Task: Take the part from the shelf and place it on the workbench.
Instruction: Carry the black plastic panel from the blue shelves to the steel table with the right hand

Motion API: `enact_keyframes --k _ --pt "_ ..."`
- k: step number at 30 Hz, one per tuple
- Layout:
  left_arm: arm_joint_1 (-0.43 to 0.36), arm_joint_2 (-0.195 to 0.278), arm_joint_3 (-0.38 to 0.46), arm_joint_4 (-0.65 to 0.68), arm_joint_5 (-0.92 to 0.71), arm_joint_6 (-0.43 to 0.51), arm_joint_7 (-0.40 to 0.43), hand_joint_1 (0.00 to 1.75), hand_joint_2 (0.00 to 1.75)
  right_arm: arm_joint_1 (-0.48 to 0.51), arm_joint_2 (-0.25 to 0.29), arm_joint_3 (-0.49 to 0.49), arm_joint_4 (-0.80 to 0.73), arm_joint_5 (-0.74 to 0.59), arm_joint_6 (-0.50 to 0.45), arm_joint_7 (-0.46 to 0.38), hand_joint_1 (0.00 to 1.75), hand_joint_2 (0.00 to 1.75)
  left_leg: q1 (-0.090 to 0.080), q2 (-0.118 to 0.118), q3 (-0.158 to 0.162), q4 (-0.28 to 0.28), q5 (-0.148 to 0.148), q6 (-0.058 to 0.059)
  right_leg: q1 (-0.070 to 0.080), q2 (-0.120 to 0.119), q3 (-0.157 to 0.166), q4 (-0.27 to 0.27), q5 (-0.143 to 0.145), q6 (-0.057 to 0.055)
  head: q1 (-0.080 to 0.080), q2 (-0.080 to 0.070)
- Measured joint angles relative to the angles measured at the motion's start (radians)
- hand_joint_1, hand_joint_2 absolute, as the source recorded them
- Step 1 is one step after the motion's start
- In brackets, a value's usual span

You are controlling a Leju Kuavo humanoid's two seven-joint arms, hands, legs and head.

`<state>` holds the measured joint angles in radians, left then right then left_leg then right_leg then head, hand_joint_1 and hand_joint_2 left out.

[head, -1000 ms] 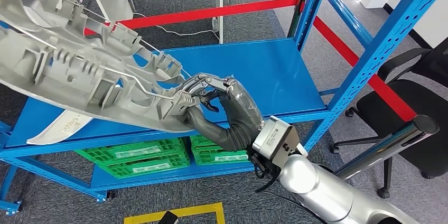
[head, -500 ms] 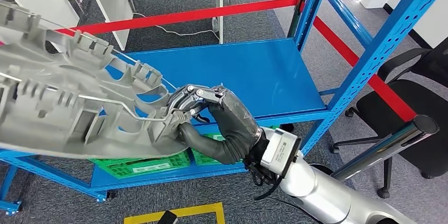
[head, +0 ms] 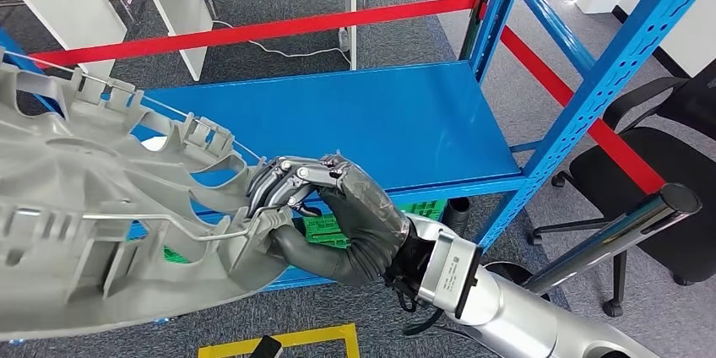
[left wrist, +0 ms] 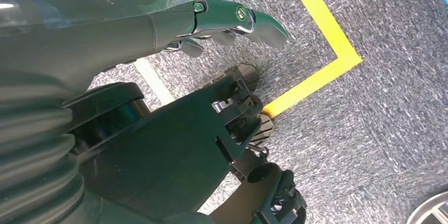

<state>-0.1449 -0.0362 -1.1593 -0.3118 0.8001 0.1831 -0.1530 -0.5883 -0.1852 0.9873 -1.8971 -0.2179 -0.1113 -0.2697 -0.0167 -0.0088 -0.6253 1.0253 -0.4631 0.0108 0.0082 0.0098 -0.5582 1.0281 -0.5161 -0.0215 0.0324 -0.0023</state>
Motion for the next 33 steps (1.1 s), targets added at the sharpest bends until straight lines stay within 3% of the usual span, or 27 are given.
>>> enact_keyframes --k 15,33 --pt "-0.004 0.0 -0.003 -0.012 -0.004 0.053 0.022 0.0 1.75 0.008 0.002 0.008 0.0 0.005 -0.008 0.009 1.75 1.75 0.0 0.0 0.0 0.0 0.0 0.0 0.0 0.0 0.0 0.0 0.0 0.0 0.0 0.0" --pt "-0.006 0.0 -0.004 -0.017 0.017 0.024 0.007 0.0 1.75 0.008 0.001 0.008 0.0 0.019 -0.03 0.036 1.75 1.75 0.0 0.0 0.0 0.0 0.0 0.0 0.0 0.0 0.0 0.0 0.0 0.0 0.0 0.0"
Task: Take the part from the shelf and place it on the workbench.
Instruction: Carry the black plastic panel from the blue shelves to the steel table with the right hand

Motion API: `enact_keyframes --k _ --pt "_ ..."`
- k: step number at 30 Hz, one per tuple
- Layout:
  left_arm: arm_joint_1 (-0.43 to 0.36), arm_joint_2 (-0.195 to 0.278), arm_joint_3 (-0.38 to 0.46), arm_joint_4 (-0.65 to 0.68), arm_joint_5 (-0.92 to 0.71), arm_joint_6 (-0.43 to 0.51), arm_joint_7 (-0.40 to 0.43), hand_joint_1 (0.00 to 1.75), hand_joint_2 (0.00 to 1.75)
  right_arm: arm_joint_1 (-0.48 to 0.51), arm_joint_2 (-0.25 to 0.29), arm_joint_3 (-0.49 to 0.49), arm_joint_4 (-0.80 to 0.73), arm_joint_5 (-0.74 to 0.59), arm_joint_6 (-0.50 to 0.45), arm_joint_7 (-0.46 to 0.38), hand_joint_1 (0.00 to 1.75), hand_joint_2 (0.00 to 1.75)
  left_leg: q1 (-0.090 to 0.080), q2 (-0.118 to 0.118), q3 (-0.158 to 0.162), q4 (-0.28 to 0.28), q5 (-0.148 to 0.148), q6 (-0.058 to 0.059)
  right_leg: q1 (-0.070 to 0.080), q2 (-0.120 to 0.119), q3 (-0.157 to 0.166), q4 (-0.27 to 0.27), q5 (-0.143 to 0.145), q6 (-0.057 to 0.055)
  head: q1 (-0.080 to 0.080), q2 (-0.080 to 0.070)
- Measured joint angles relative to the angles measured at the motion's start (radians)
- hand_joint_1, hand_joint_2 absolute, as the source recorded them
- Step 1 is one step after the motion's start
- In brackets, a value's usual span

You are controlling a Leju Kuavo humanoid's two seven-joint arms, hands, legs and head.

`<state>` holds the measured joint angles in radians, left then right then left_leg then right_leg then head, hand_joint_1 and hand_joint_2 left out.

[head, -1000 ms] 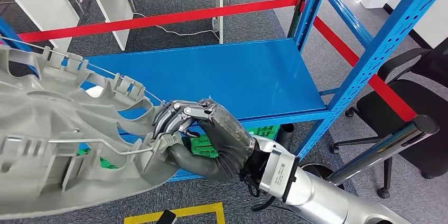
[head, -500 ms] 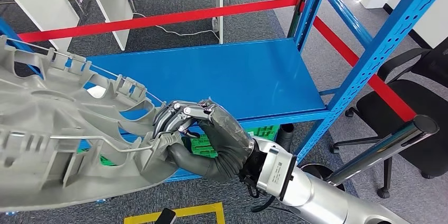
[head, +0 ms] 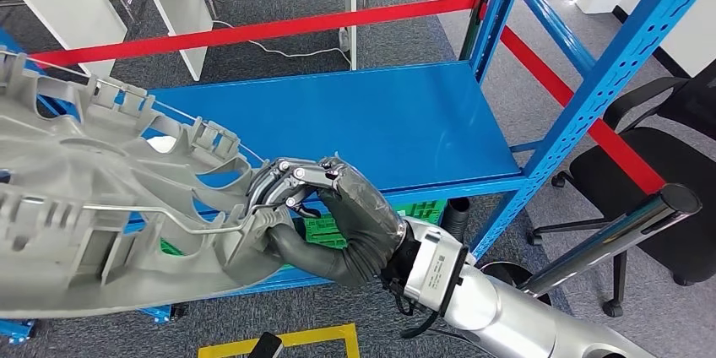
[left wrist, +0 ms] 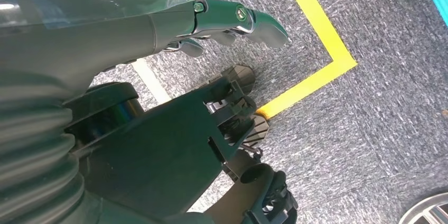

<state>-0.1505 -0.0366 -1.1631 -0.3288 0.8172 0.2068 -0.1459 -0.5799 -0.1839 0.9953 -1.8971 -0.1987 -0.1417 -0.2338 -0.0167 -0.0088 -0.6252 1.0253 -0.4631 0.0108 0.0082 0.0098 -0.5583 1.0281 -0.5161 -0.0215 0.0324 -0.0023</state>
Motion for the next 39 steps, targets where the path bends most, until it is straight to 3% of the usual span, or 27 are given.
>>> enact_keyframes --k 13,20,22,25,26,27,28,30,31,33,36,37,39 --pt "0.0 0.0 0.0 0.0 0.011 0.0 -0.001 0.0 1.75 0.0 0.0 0.0 0.0 0.001 -0.005 0.014 1.75 1.75 0.0 0.0 0.0 0.0 0.0 0.0 0.0 0.0 0.0 0.0 0.0 0.0 0.0 0.0" --pt "0.0 0.0 0.0 0.0 0.016 0.0 0.005 0.0 1.75 0.002 0.0 0.0 0.001 -0.004 -0.005 0.017 1.75 1.75 0.001 0.001 0.002 -0.002 0.001 0.012 -0.003 0.001 0.002 -0.003 -0.001 0.008 -0.001 0.0" --pt "-0.001 -0.001 0.0 -0.001 0.018 0.001 0.005 0.0 1.75 0.002 0.0 0.0 0.002 -0.004 -0.006 0.017 1.75 1.75 0.01 0.003 0.006 -0.014 0.009 0.016 -0.001 0.0 -0.01 0.028 -0.028 0.015 0.001 0.0" --pt "-0.003 -0.001 0.0 -0.003 0.018 0.001 0.005 0.0 1.75 0.006 0.0 0.0 0.002 -0.004 -0.006 0.017 1.75 1.75 0.018 0.005 0.007 -0.019 0.012 0.018 -0.01 -0.002 -0.083 0.19 -0.116 0.031 0.006 0.0" --pt "-0.003 -0.001 0.0 -0.004 0.018 0.001 0.005 0.0 1.75 0.008 0.0 0.0 0.003 -0.004 -0.006 0.017 1.75 1.75 0.019 0.005 0.007 -0.018 0.012 0.017 -0.015 -0.002 -0.104 0.238 -0.129 0.036 0.006 0.0" --pt "-0.003 -0.001 0.0 -0.004 0.019 0.001 0.005 0.0 1.75 0.01 0.0 0.0 0.005 -0.004 -0.006 0.017 1.75 1.75 0.021 0.005 0.006 -0.017 0.011 0.015 -0.02 -0.003 -0.114 0.258 -0.123 0.041 0.006 0.0" --pt "-0.003 -0.001 0.0 -0.004 0.02 0.002 0.005 0.0 1.75 0.011 0.0 0.001 0.006 -0.004 -0.006 0.018 1.75 1.75 0.024 0.005 0.006 -0.014 0.011 0.012 -0.025 -0.004 -0.106 0.241 -0.099 0.047 0.006 0.0" --pt "-0.003 0.0 0.0 -0.005 0.021 0.002 0.005 0.0 1.75 0.011 0.0 0.001 0.007 -0.004 -0.005 0.018 1.75 1.75 0.03 0.004 0.003 -0.003 0.006 0.0 -0.034 -0.005 -0.049 0.127 -0.033 0.059 0.006 0.0" --pt "-0.004 0.0 0.0 -0.005 0.022 0.002 0.005 0.0 1.75 0.011 0.0 0.001 0.007 -0.004 -0.005 0.018 1.75 1.75 0.032 0.004 0.0 0.002 0.004 -0.009 -0.035 -0.004 -0.022 0.073 -0.012 0.059 0.006 0.0" --pt "-0.005 0.0 0.0 -0.005 0.023 0.002 0.004 0.0 1.75 0.011 0.0 0.001 0.008 -0.004 -0.005 0.018 1.75 1.75 0.033 0.002 -0.006 0.009 0.008 -0.026 -0.031 0.0 -0.003 0.025 -0.001 0.05 0.007 0.0" --pt "-0.004 0.0 0.0 -0.005 0.026 0.002 0.002 0.0 1.75 0.011 0.0 0.001 0.008 -0.004 -0.006 0.019 1.75 1.75 0.037 0.001 -0.015 0.012 0.012 -0.046 -0.027 0.0 -0.019 0.022 0.013 0.018 0.005 0.0" --pt "-0.003 0.0 0.0 -0.005 0.028 0.002 0.002 0.0 1.75 0.011 0.0 0.001 0.008 -0.004 -0.007 0.019 1.75 1.75 0.039 0.002 -0.021 0.025 -0.005 -0.05 -0.027 -0.002 -0.025 0.02 0.019 0.008 0.003 0.0" --pt "-0.002 0.0 0.0 -0.005 0.03 0.002 0.001 0.0 1.75 0.011 0.002 0.001 0.008 -0.005 -0.008 0.019 1.75 1.75 0.039 0.003 -0.051 0.119 -0.086 -0.054 -0.025 -0.005 -0.038 0.018 0.032 -0.009 -0.004 0.0"
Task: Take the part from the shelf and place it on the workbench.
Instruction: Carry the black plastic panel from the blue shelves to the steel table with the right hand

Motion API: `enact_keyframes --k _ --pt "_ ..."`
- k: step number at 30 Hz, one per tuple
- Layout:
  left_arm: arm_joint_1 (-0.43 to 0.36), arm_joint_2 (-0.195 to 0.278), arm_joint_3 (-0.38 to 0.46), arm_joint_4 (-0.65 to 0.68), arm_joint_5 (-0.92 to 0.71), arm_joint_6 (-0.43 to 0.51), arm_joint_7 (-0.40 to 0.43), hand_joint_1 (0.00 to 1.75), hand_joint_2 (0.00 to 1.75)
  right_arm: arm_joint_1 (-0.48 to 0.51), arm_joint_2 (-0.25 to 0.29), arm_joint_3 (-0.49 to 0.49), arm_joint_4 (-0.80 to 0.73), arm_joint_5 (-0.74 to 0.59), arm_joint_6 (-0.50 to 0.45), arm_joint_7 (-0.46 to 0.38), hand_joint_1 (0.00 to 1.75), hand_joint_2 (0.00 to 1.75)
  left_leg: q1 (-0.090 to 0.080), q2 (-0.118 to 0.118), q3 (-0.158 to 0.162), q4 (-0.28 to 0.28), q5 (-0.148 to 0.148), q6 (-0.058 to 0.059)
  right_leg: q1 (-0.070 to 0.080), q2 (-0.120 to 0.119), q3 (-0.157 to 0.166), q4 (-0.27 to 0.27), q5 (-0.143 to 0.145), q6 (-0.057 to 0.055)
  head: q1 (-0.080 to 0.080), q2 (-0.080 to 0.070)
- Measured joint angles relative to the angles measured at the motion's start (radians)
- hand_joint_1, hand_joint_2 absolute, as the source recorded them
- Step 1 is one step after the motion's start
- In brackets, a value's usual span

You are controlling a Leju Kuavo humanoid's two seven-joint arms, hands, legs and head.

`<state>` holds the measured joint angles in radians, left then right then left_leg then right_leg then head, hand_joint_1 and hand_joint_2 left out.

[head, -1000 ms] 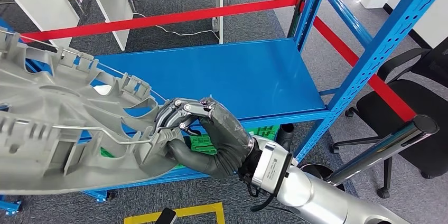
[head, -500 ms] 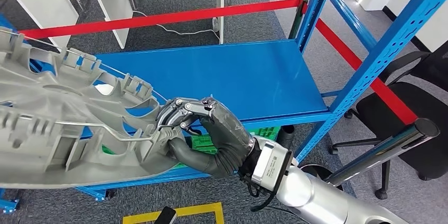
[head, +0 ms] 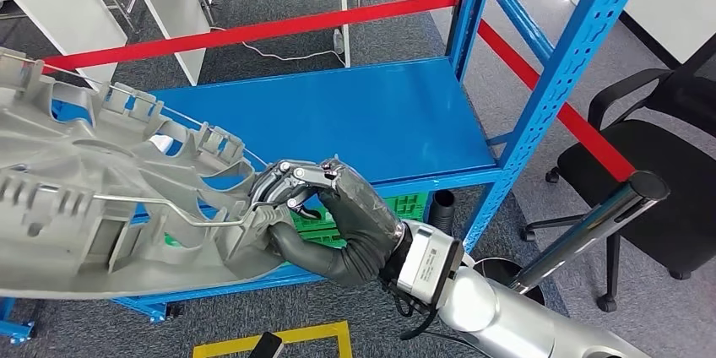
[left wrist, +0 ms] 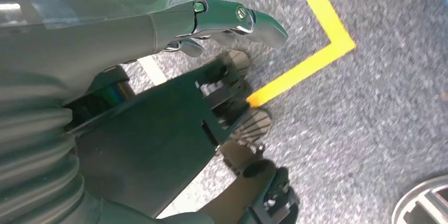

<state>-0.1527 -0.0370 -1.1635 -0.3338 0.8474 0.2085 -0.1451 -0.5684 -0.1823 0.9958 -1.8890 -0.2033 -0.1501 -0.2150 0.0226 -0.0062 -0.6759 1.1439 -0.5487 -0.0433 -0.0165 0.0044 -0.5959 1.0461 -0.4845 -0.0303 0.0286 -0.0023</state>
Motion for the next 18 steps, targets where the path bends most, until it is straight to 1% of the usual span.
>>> enact_keyframes --k 1,2,3,4,5,6,7,8,9,10,11,12,13,14,16,17,18 --pt "0.0 0.0 0.0 0.0 0.001 0.0 -0.001 0.0 1.75 0.0 0.0 0.0 0.0 0.0 -0.001 0.0 1.75 1.75 0.0 0.0 -0.017 0.067 -0.044 0.0 0.003 -0.001 -0.008 0.0 0.006 -0.005 -0.003 0.0" --pt "0.0 0.0 0.0 0.0 0.001 0.0 -0.001 0.0 1.75 0.001 0.0 0.0 0.001 0.0 -0.002 0.0 1.75 1.75 -0.001 0.0 -0.03 0.128 -0.077 0.0 0.007 -0.002 -0.016 0.001 0.012 -0.009 -0.005 0.0" --pt "0.0 0.0 0.0 0.0 0.002 0.0 -0.001 0.0 1.75 0.001 0.0 0.0 0.002 0.0 -0.003 0.0 1.75 1.75 -0.002 0.0 -0.029 0.159 -0.088 0.003 0.011 -0.003 -0.023 0.001 0.018 -0.011 -0.005 0.0" --pt "0.0 0.0 0.0 0.0 0.002 0.0 -0.002 0.0 1.75 0.002 0.0 0.0 0.002 0.0 -0.004 0.0 1.75 1.75 -0.004 0.0 -0.012 0.156 -0.082 0.007 0.014 -0.003 -0.031 0.002 0.023 -0.012 -0.005 0.0" --pt "0.0 0.0 0.0 0.0 0.003 0.0 -0.002 0.0 1.75 0.002 0.0 0.001 0.003 0.0 -0.005 0.0 1.75 1.75 -0.007 0.0 0.025 0.113 -0.059 0.012 0.016 -0.002 -0.037 0.003 0.028 -0.011 -0.005 0.0" --pt "-0.001 0.0 0.0 0.0 0.003 0.0 -0.002 0.0 1.75 0.003 0.0 0.001 0.003 0.0 -0.006 0.0 1.75 1.75 -0.012 -0.001 0.075 0.043 -0.033 0.02 0.017 -0.002 -0.042 0.004 0.033 -0.01 -0.005 0.0" --pt "-0.002 0.001 0.0 0.0 0.003 0.0 -0.002 0.0 1.75 0.002 0.001 0.0 0.003 0.0 -0.008 0.0 1.75 1.75 -0.016 -0.001 0.122 -0.03 -0.018 0.027 0.019 -0.001 -0.047 0.005 0.038 -0.008 -0.005 0.0" --pt "-0.004 0.001 0.0 0.0 0.003 0.0 -0.002 0.0 1.75 0.002 0.001 0.0 0.003 0.0 -0.01 0.0 1.75 1.75 -0.021 -0.001 0.158 -0.09 -0.008 0.032 0.019 -0.001 -0.051 0.005 0.044 -0.004 -0.005 0.0" --pt "-0.005 0.001 0.0 0.0 0.003 0.0 -0.003 0.0 1.75 0.002 0.001 0.0 0.003 0.0 -0.012 0.0 1.75 1.75 -0.025 -0.002 0.176 -0.125 -0.006 0.036 0.018 -0.001 -0.054 0.004 0.051 0.002 -0.005 0.0" --pt "-0.006 0.001 0.0 0.0 0.004 0.0 -0.003 0.0 1.75 0.002 0.001 0.0 0.003 0.0 -0.013 0.0 1.75 1.75 -0.028 -0.002 0.179 -0.137 -0.007 0.039 0.017 -0.002 -0.056 0.001 0.058 0.008 -0.005 0.0" --pt "-0.006 0.001 0.0 0.0 0.004 0.0 -0.004 0.0 1.75 0.002 0.001 -0.001 0.003 0.0 -0.015 0.0 1.75 1.75 -0.029 -0.002 0.175 -0.143 0.001 0.041 0.015 -0.001 -0.057 -0.001 0.066 0.015 -0.005 0.0" --pt "-0.005 0.001 0.0 0.0 0.004 0.001 -0.004 0.0 1.75 0.003 0.0 -0.001 0.003 0.0 -0.016 0.0 1.75 1.75 -0.027 0.001 0.172 -0.149 0.011 0.045 0.015 0.002 -0.061 -0.001 0.066 0.021 -0.004 0.0" --pt "-0.006 0.001 0.0 0.0 0.003 0.001 -0.006 0.0 1.75 0.004 0.0 -0.001 0.003 0.0 -0.017 -0.001 1.75 1.75 -0.025 0.003 0.168 -0.156 0.022 0.049 0.016 0.005 -0.068 0.009 0.053 0.025 -0.003 0.0" --pt "-0.007 0.0 0.0 0.0 0.002 0.0 -0.009 0.0 1.75 0.004 0.0 -0.001 0.003 0.0 -0.018 -0.001 1.75 1.75 -0.023 0.006 0.161 -0.163 0.034 0.053 0.018 0.008 -0.08 0.038 0.021 0.03 0.0 0.0" --pt "-0.007 0.0 -0.001 -0.001 0.0 -0.002 -0.017 0.0 1.75 0.006 -0.001 0.0 0.004 0.001 -0.02 -0.002 1.75 1.75 -0.022 0.008 0.141 -0.164 0.051 0.059 0.018 0.007 -0.11 0.137 -0.068 0.034 0.005 0.0" --pt "-0.006 0.0 -0.001 -0.001 -0.001 -0.003 -0.02 0.0 1.75 0.007 -0.001 0.0 0.004 0.002 -0.021 -0.002 1.75 1.75 -0.023 0.008 0.13 -0.16 0.057 0.06 0.017 0.005 -0.123 0.189 -0.103 0.036 0.007 0.0" --pt "-0.004 0.001 -0.001 -0.001 -0.001 -0.004 -0.022 0.0 1.75 0.008 -0.001 0.0 0.004 0.002 -0.021 -0.002 1.75 1.75 -0.023 0.009 0.119 -0.156 0.061 0.06 0.016 0.004 -0.129 0.23 -0.12 0.038 0.007 0.0"
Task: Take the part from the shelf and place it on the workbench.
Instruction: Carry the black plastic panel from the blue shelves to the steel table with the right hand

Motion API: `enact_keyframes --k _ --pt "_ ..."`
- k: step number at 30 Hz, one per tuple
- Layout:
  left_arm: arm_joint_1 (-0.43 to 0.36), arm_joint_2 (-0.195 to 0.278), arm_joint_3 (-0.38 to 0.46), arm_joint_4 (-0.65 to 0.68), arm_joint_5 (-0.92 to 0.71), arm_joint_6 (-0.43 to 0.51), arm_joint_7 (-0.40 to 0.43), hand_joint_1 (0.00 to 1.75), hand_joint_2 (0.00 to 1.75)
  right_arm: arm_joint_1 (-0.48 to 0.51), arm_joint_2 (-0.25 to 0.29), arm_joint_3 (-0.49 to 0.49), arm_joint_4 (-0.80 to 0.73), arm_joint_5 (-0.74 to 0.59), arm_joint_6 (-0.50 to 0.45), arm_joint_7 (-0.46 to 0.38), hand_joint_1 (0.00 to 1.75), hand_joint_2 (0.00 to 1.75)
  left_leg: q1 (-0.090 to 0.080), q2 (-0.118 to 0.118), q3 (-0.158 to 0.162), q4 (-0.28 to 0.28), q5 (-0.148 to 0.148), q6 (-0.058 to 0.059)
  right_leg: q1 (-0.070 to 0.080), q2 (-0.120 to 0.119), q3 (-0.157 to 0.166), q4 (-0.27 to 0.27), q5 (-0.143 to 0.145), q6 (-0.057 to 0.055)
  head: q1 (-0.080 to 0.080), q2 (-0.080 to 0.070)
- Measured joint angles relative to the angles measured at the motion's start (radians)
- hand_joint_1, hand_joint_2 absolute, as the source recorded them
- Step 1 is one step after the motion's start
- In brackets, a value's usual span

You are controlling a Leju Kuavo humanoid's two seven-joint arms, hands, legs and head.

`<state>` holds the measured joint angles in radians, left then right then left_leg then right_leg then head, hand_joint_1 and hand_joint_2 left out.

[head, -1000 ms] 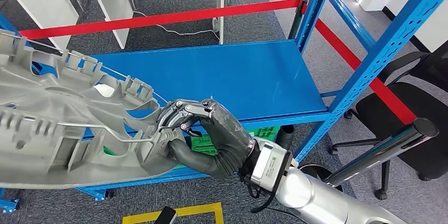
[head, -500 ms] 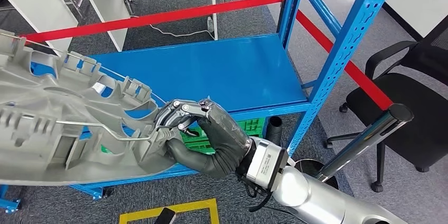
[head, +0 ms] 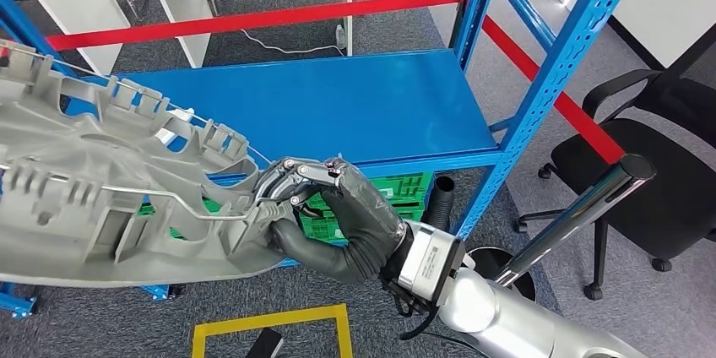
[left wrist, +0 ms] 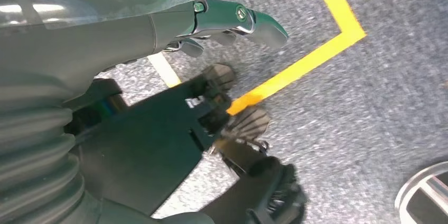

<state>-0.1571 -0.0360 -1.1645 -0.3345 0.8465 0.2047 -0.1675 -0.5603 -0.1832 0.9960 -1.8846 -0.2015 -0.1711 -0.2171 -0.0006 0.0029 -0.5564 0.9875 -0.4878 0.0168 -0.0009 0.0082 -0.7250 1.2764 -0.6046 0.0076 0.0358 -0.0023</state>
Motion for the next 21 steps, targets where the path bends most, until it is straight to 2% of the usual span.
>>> enact_keyframes --k 1,2,3,4,5,6,7,8,10,11,12,13,15,16,17,18,19,20,21 --pt "0.001 0.001 0.0 0.0 0.0 0.0 -0.002 0.0 1.75 0.001 0.0 0.0 0.001 0.0 -0.001 0.0 1.75 1.75 0.0 0.001 -0.011 0.005 0.004 0.0 -0.001 -0.001 0.002 0.023 0.0 0.002 0.0 0.0" --pt "0.001 0.001 0.0 0.0 0.0 0.0 -0.003 0.0 1.75 0.001 0.0 0.0 0.001 0.0 -0.002 0.0 1.75 1.75 0.0 0.001 -0.025 0.012 0.009 -0.001 -0.002 -0.001 0.013 0.028 0.014 0.003 0.0 0.0" --pt "0.001 0.002 0.0 0.0 0.0 0.0 -0.004 0.0 1.75 0.002 -0.001 0.0 0.001 0.001 -0.003 0.0 1.75 1.75 0.001 0.002 -0.041 0.021 0.013 -0.003 -0.004 -0.002 0.04 0.004 0.038 0.004 0.0 0.0" --pt "0.001 0.002 0.0 0.0 0.0 0.0 -0.004 0.0 1.75 0.002 -0.001 0.0 0.002 0.002 -0.005 0.001 1.75 1.75 0.002 0.002 -0.056 0.032 0.017 -0.005 -0.006 -0.002 0.081 -0.048 0.063 0.005 0.0 0.0" --pt "0.001 0.002 -0.001 0.0 0.0 0.0 -0.004 0.0 1.75 0.002 -0.001 0.0 0.002 0.002 -0.006 0.001 1.75 1.75 0.002 0.001 -0.071 0.042 0.02 -0.009 -0.007 -0.002 0.124 -0.11 0.073 0.005 0.0 0.0" --pt "0.001 0.002 -0.001 0.0 0.0 0.0 -0.005 0.0 1.75 0.002 -0.001 0.0 0.002 0.003 -0.006 0.001 1.75 1.75 0.002 0.001 -0.082 0.05 0.024 -0.014 -0.006 -0.001 0.161 -0.168 0.073 0.002 0.0 0.0" --pt "0.001 0.003 -0.001 0.0 0.0 0.0 -0.005 0.0 1.75 0.002 -0.001 0.0 0.002 0.004 -0.007 0.001 1.75 1.75 0.002 0.001 -0.09 0.055 0.029 -0.019 -0.003 0.0 0.181 -0.206 0.067 -0.001 0.0 0.0" --pt "0.001 0.003 -0.001 0.0 0.0 0.0 -0.005 0.0 1.75 0.002 -0.001 0.0 0.002 0.005 -0.008 0.001 1.75 1.75 0.003 0.0 -0.096 0.057 0.036 -0.025 0.0 0.002 0.186 -0.222 0.06 -0.006 -0.001 0.0" --pt "0.001 0.003 -0.002 0.0 0.0 -0.001 -0.005 0.0 1.75 0.002 -0.001 -0.001 0.002 0.006 -0.01 0.002 1.75 1.75 0.006 -0.003 -0.104 0.059 0.046 -0.037 0.002 0.001 0.176 -0.229 0.073 -0.023 -0.001 0.0" --pt "0.002 0.003 -0.003 0.0 0.0 -0.001 -0.005 0.0 1.75 0.001 0.0 0.0 0.003 0.006 -0.01 0.002 1.75 1.75 0.007 -0.006 -0.109 0.067 0.033 -0.043 0.001 0.0 0.17 -0.232 0.081 -0.031 -0.002 0.0" --pt "0.002 0.003 -0.003 0.0 0.0 -0.001 -0.005 0.0 1.75 0.001 0.0 0.0 0.004 0.007 -0.011 0.002 1.75 1.75 0.007 -0.009 -0.117 0.09 0.004 -0.048 -0.002 -0.002 0.163 -0.235 0.092 -0.04 -0.004 0.0" --pt "0.003 0.004 -0.003 0.0 0.0 -0.001 -0.005 0.0 1.75 0.001 0.0 0.0 0.005 0.007 -0.012 0.002 1.75 1.75 0.008 -0.011 -0.129 0.131 -0.04 -0.052 -0.004 -0.004 0.154 -0.238 0.102 -0.046 -0.006 0.0" --pt "0.002 0.004 -0.004 0.0 0.001 -0.001 -0.005 0.0 1.75 0.003 0.0 0.0 0.007 0.007 -0.014 0.002 1.75 1.75 0.009 -0.01 -0.151 0.251 -0.13 -0.058 -0.002 -0.007 0.132 -0.238 0.122 -0.051 -0.011 0.0" --pt "0.002 0.004 -0.005 0.0 0.001 -0.001 -0.004 0.0 1.75 0.004 0.0 0.0 0.009 0.007 -0.016 0.003 1.75 1.75 0.009 -0.01 -0.154 0.301 -0.149 -0.059 -0.002 -0.008 0.119 -0.237 0.131 -0.051 -0.011 0.0" --pt "0.002 0.004 -0.006 0.0 0.001 -0.001 -0.004 0.0 1.75 0.006 0.0 0.0 0.011 0.007 -0.019 0.003 1.75 1.75 0.009 -0.01 -0.146 0.324 -0.145 -0.058 -0.002 -0.008 0.106 -0.236 0.141 -0.05 -0.012 0.0" --pt "0.002 0.005 -0.007 0.0 0.001 -0.001 -0.004 0.0 1.75 0.008 0.0 0.0 0.013 0.008 -0.022 0.003 1.75 1.75 0.009 -0.01 -0.122 0.314 -0.123 -0.057 -0.002 -0.008 0.092 -0.235 0.151 -0.049 -0.012 0.0" --pt "0.002 0.005 -0.008 0.0 0.001 -0.001 -0.004 0.0 1.75 0.01 0.0 0.0 0.014 0.01 -0.025 0.003 1.75 1.75 0.009 -0.011 -0.083 0.271 -0.093 -0.054 -0.002 -0.008 0.08 -0.234 0.16 -0.047 -0.012 0.0" --pt "0.001 0.005 -0.009 0.0 0.001 -0.001 -0.004 0.0 1.75 0.012 0.0 -0.001 0.015 0.013 -0.029 0.003 1.75 1.75 0.009 -0.011 -0.032 0.204 -0.072 -0.05 -0.002 -0.007 0.07 -0.233 0.169 -0.045 -0.012 0.0" --pt "0.0 0.006 -0.01 0.0 0.001 -0.001 -0.004 0.0 1.75 0.013 0.0 -0.001 0.015 0.016 -0.033 0.004 1.75 1.75 0.007 -0.011 0.022 0.125 -0.066 -0.046 -0.001 -0.007 0.062 -0.232 0.178 -0.041 -0.012 0.0"
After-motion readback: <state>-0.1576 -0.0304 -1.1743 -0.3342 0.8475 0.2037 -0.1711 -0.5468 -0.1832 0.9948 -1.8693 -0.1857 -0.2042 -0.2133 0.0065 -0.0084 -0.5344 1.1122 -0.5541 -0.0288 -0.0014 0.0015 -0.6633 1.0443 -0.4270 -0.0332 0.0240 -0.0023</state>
